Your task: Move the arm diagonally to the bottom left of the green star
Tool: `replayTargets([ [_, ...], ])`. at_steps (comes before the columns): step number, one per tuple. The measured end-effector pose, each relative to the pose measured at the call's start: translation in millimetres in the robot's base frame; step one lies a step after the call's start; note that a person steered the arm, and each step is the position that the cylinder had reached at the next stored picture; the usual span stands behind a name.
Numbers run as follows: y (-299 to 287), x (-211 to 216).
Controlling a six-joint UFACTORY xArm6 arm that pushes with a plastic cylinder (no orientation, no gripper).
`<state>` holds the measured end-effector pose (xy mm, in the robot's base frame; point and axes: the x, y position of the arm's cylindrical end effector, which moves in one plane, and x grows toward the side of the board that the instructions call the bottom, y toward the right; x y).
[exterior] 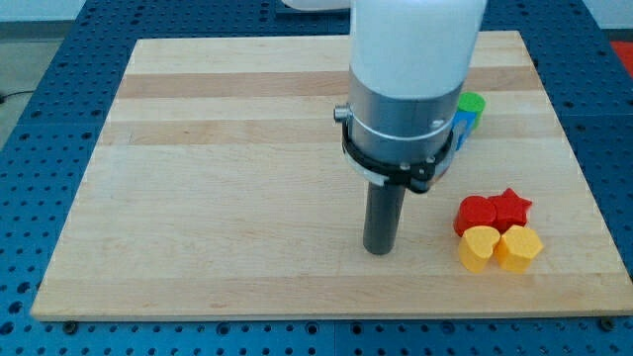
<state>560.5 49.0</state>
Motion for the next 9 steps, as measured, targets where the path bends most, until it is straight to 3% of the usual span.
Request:
replayTargets([
  [3, 7.2, 6.8],
  [9, 7.2, -46.3],
])
